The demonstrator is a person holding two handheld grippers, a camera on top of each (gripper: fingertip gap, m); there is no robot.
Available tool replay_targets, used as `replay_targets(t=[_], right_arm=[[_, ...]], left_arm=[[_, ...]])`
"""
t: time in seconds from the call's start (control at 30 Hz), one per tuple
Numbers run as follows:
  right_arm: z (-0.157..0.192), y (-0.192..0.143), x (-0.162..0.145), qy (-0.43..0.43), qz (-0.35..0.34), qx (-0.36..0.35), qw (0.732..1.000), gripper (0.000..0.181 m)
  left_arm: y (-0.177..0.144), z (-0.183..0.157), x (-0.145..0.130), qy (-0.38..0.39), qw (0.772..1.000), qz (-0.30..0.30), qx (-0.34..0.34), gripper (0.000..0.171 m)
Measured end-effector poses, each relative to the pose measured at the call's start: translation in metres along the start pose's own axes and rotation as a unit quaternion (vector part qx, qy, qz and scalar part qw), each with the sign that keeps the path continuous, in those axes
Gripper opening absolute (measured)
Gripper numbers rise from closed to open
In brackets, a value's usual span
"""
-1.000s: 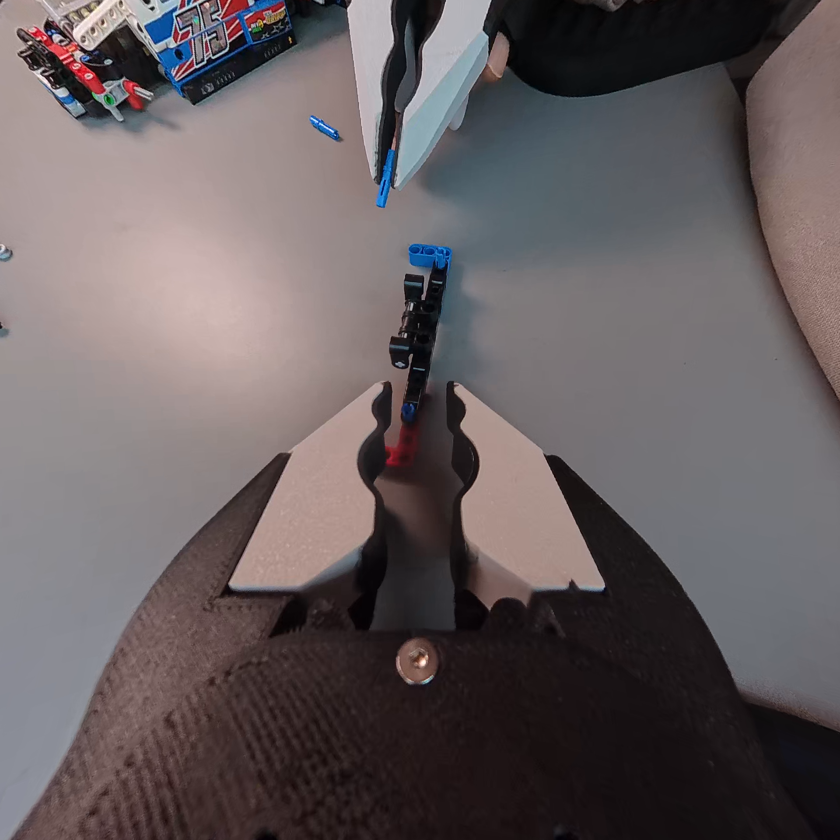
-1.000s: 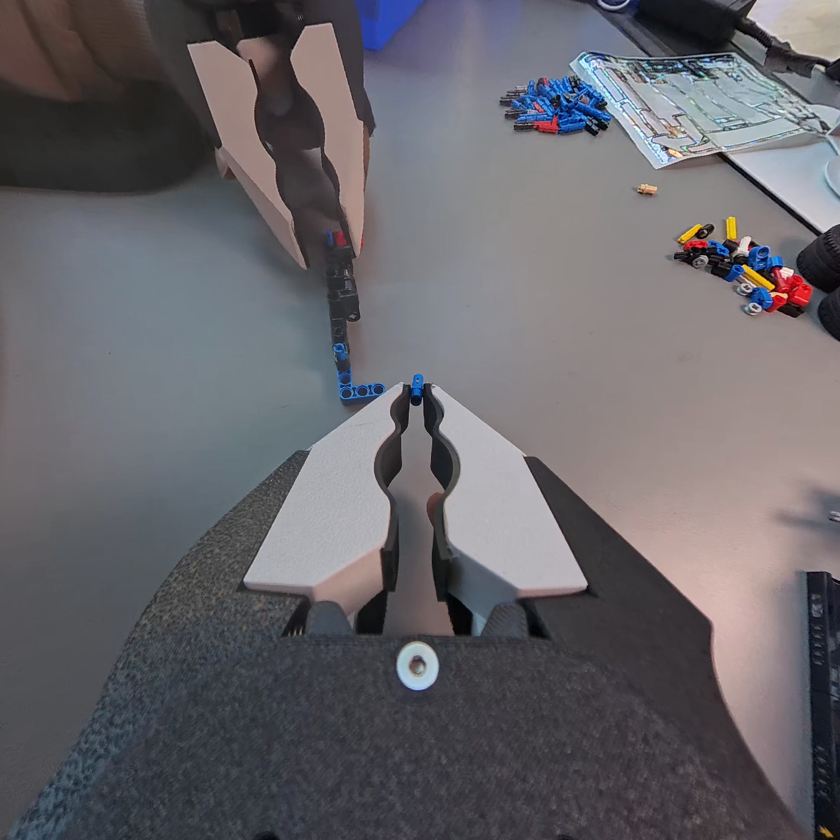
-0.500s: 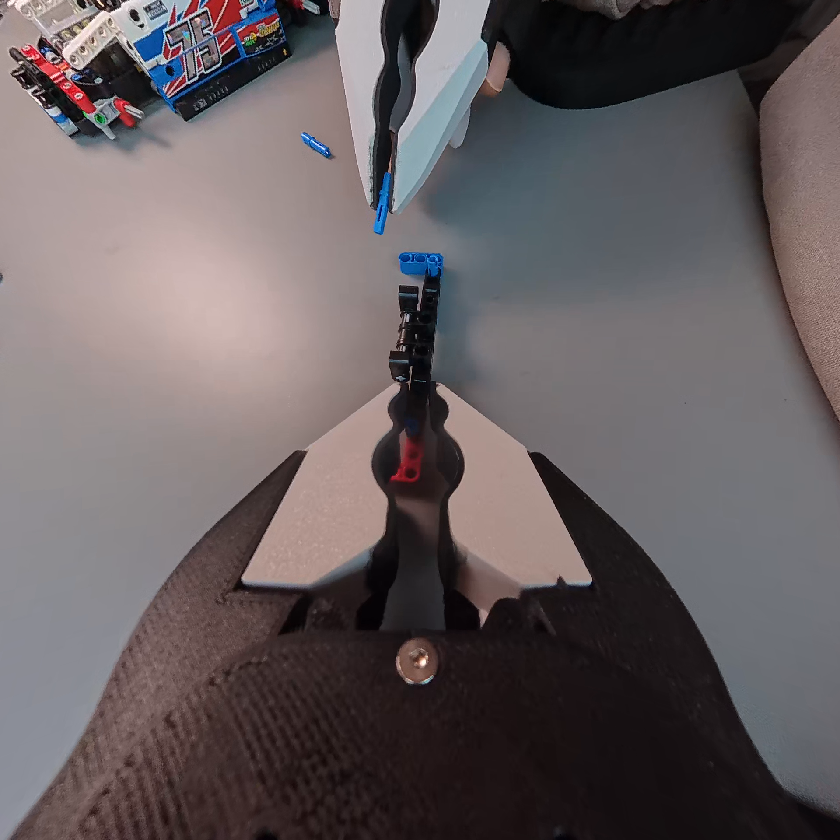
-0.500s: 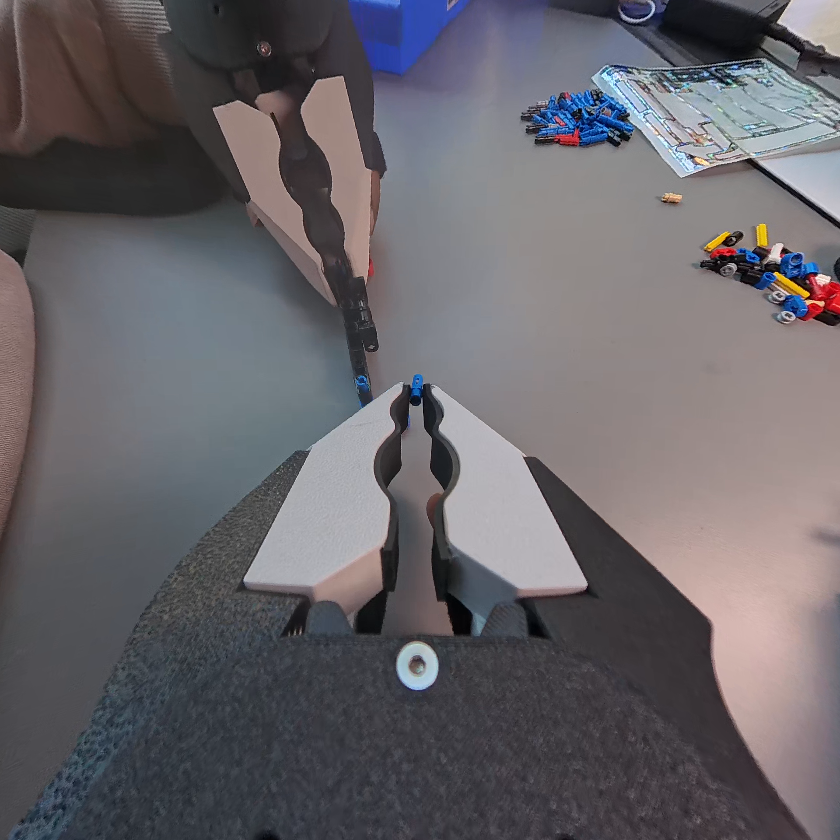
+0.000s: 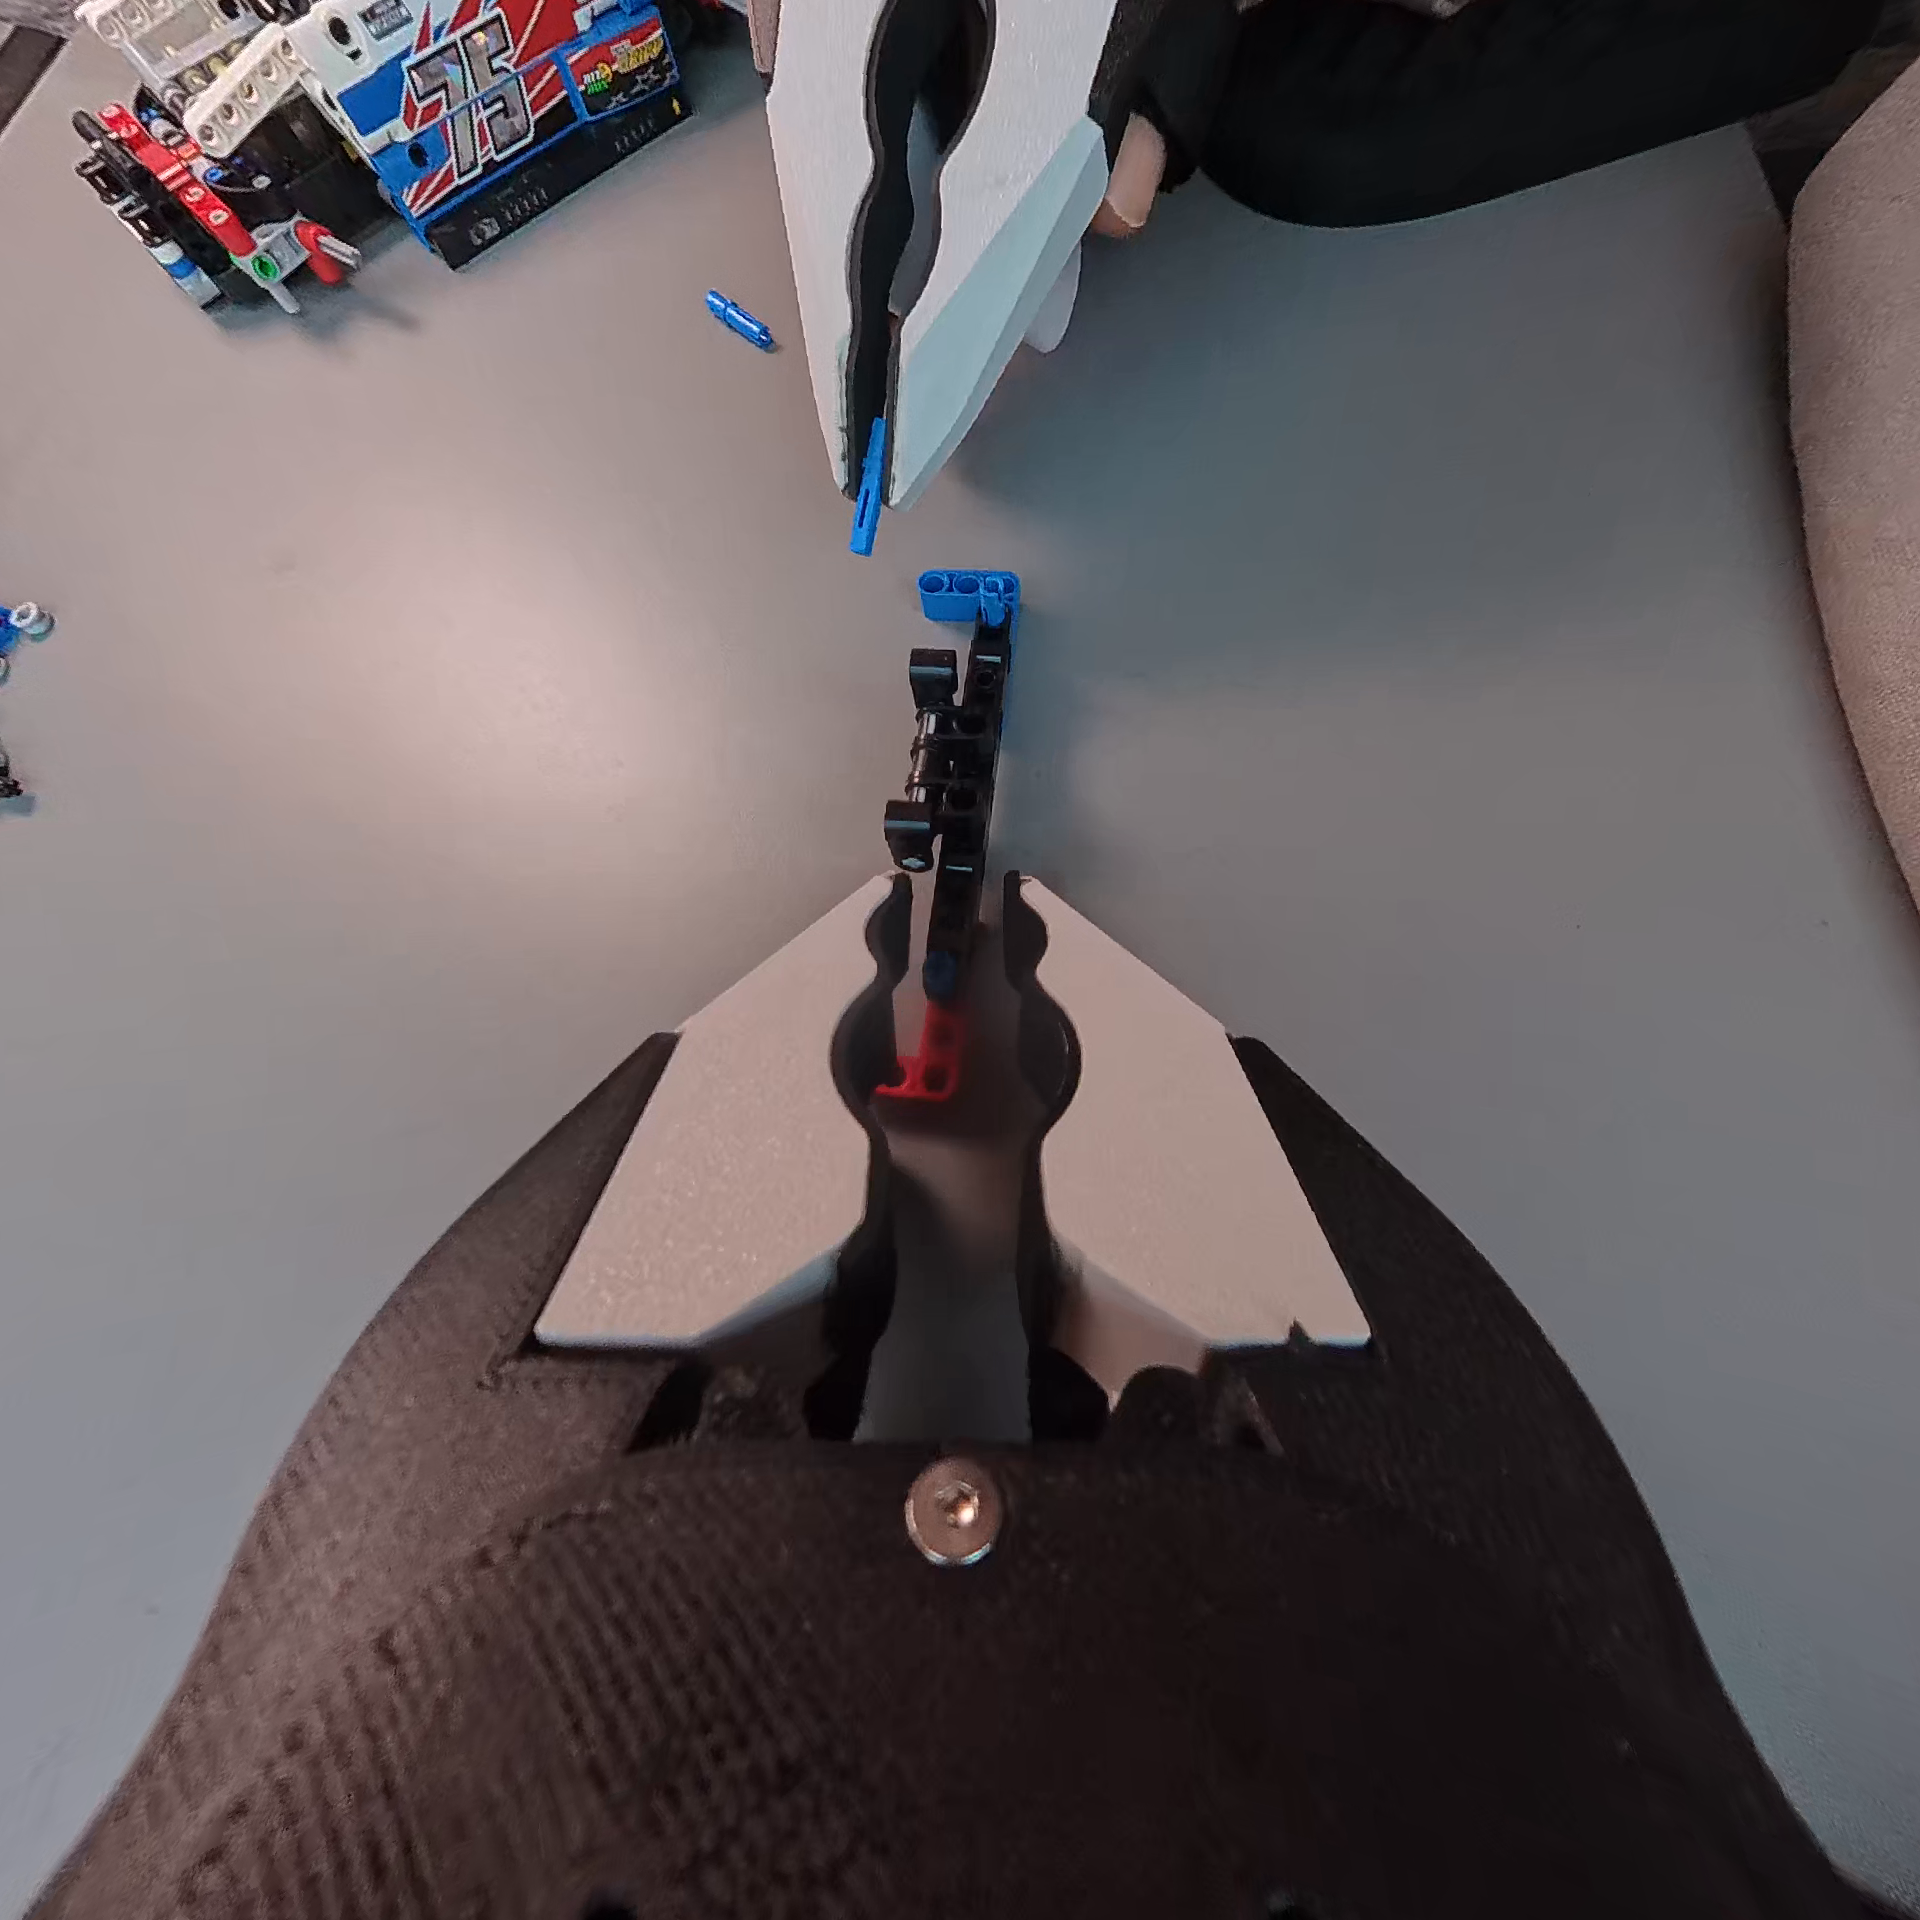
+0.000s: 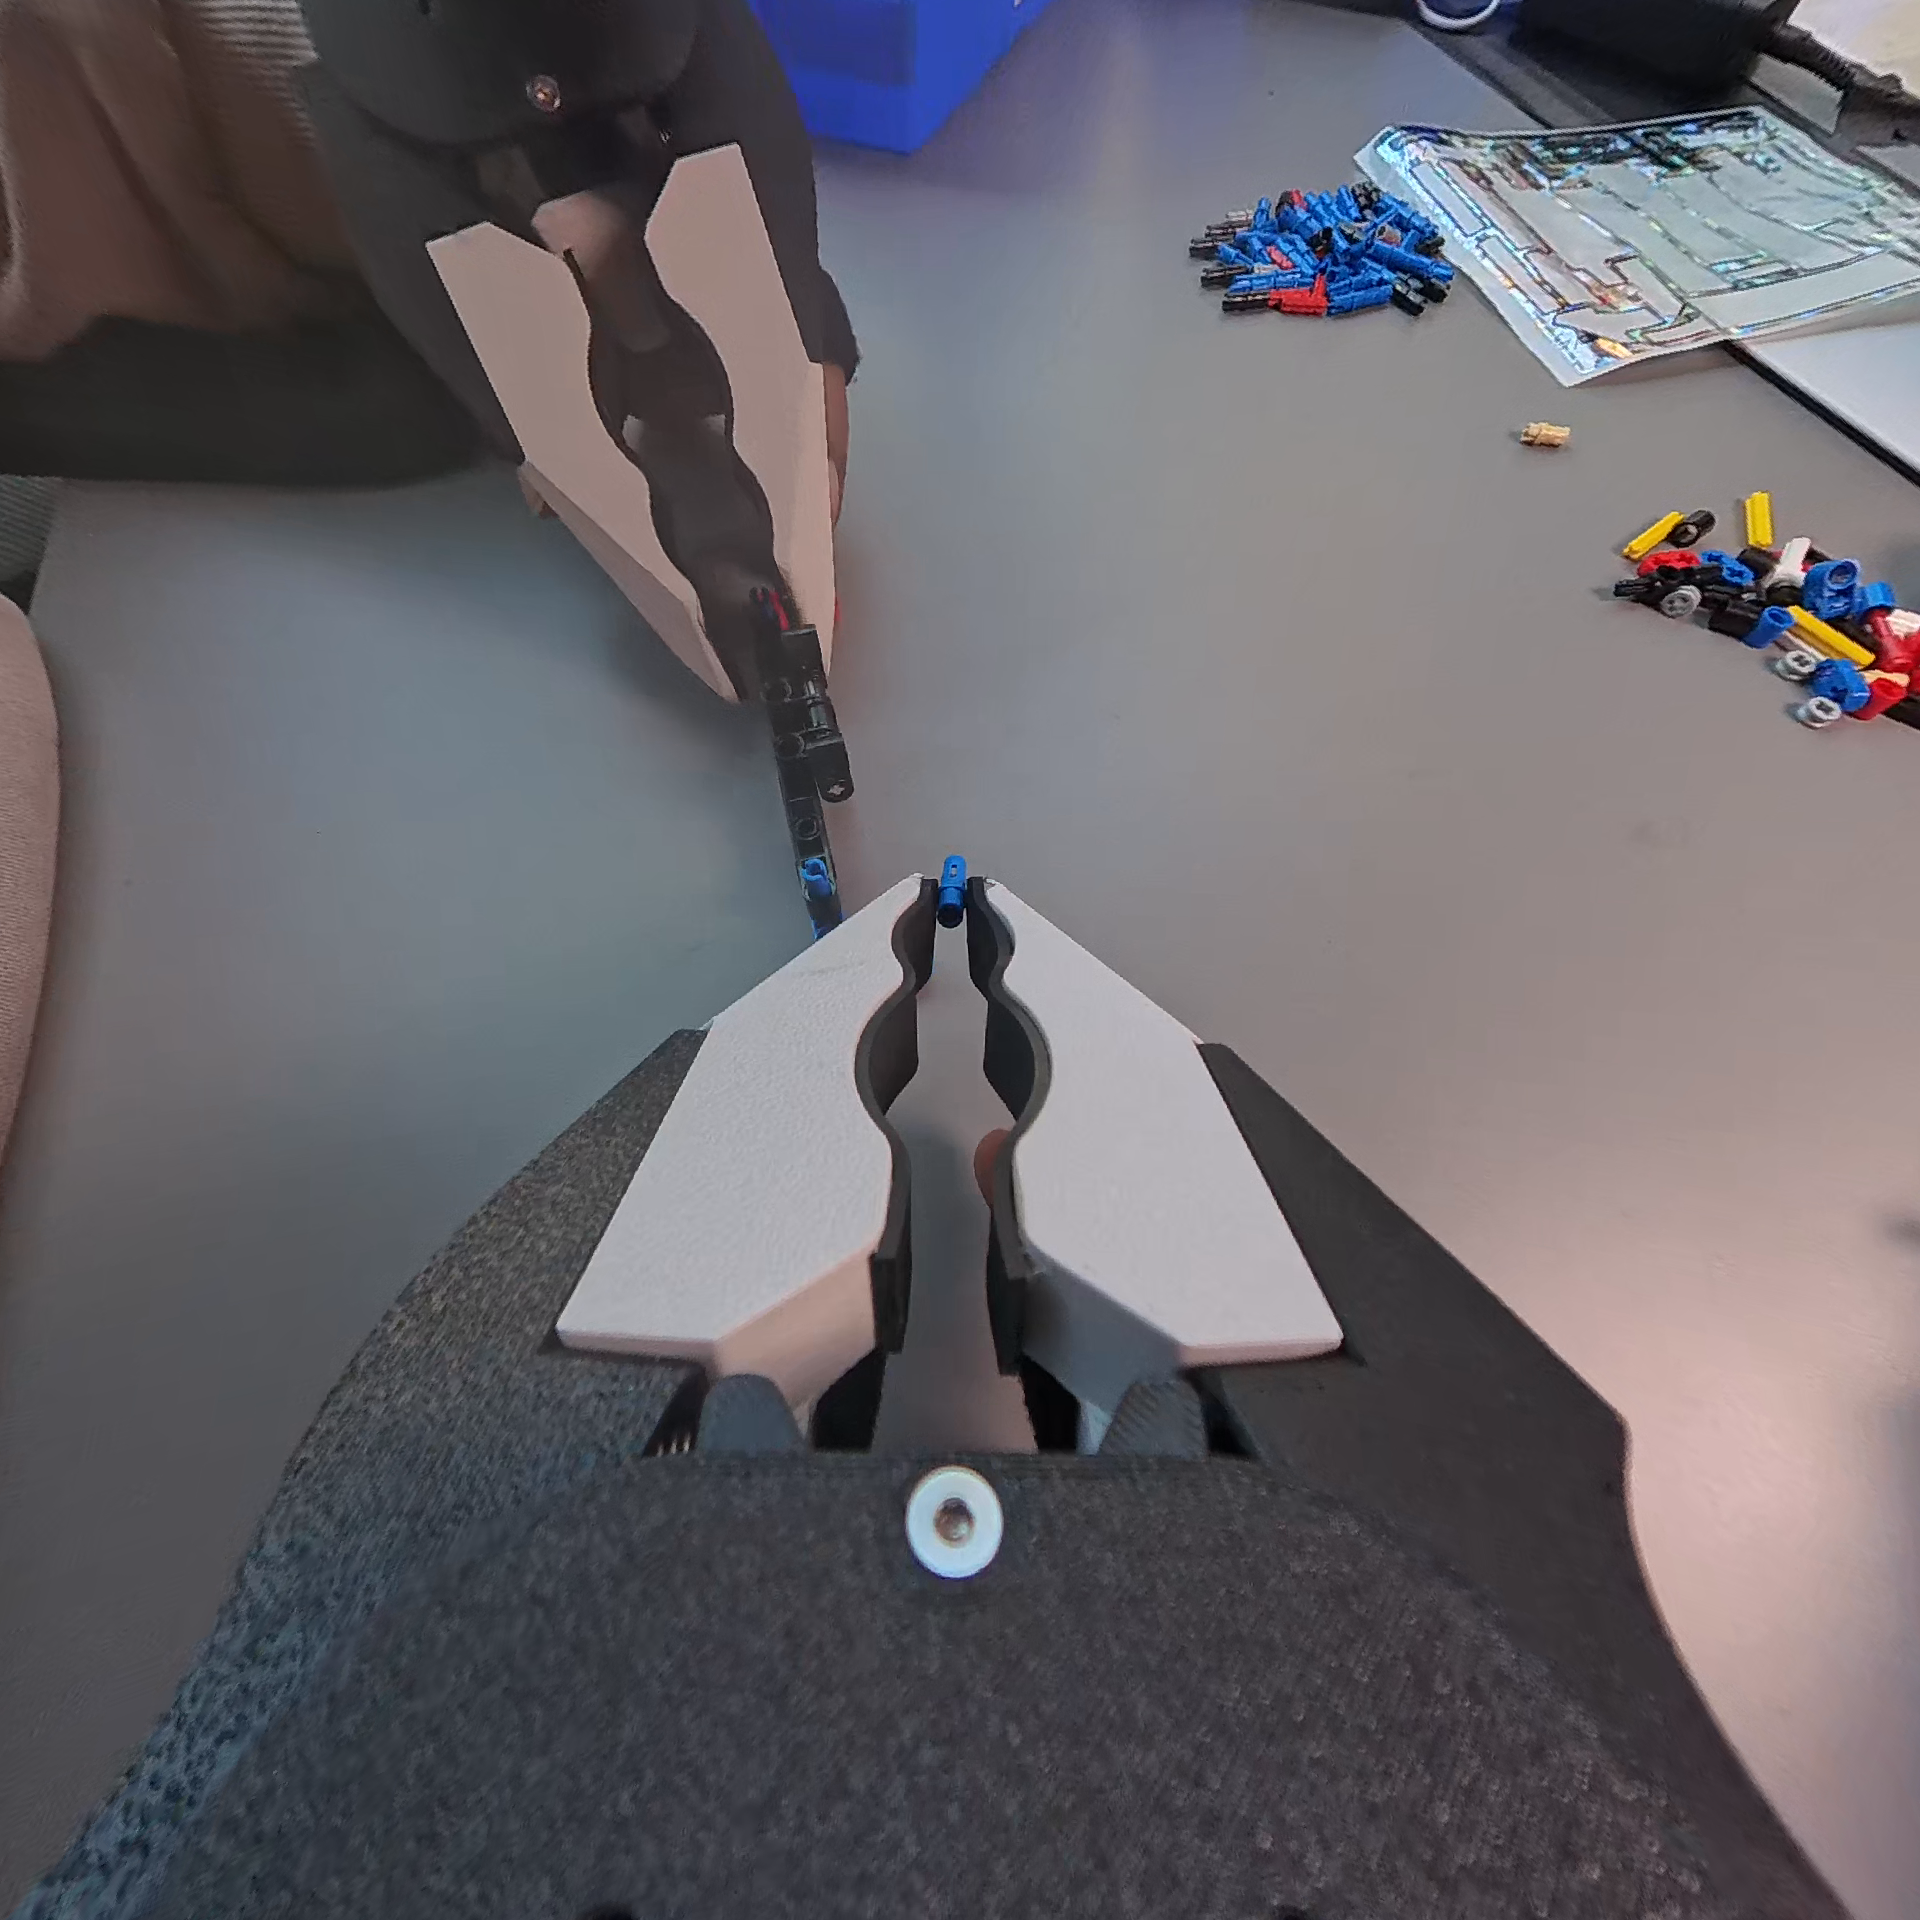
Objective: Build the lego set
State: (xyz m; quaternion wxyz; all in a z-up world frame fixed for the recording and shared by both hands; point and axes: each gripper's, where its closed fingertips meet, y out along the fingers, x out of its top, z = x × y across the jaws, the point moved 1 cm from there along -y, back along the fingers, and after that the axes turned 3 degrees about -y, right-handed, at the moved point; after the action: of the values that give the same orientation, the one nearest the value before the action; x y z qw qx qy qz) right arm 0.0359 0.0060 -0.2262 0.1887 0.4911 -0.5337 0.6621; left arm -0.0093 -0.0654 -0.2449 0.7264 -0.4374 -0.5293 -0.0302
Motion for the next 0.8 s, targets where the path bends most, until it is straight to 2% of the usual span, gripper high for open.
replay_targets(t=[0.5,0.8], right_arm=[[-0.003,-0.002,0.005,-0.001,-0.012,-0.008,1.000,0.003],[-0.003,-0.009,0.012,0.002,-0.034,-0.007,0.999,0.003]], left_arm=[[0.011,0.004,0.011,-0.010,1.000,-0.008,0.005,0.038],[0.025,0.003,0.015,0.009,1.000,0.009,-0.006,0.027]])
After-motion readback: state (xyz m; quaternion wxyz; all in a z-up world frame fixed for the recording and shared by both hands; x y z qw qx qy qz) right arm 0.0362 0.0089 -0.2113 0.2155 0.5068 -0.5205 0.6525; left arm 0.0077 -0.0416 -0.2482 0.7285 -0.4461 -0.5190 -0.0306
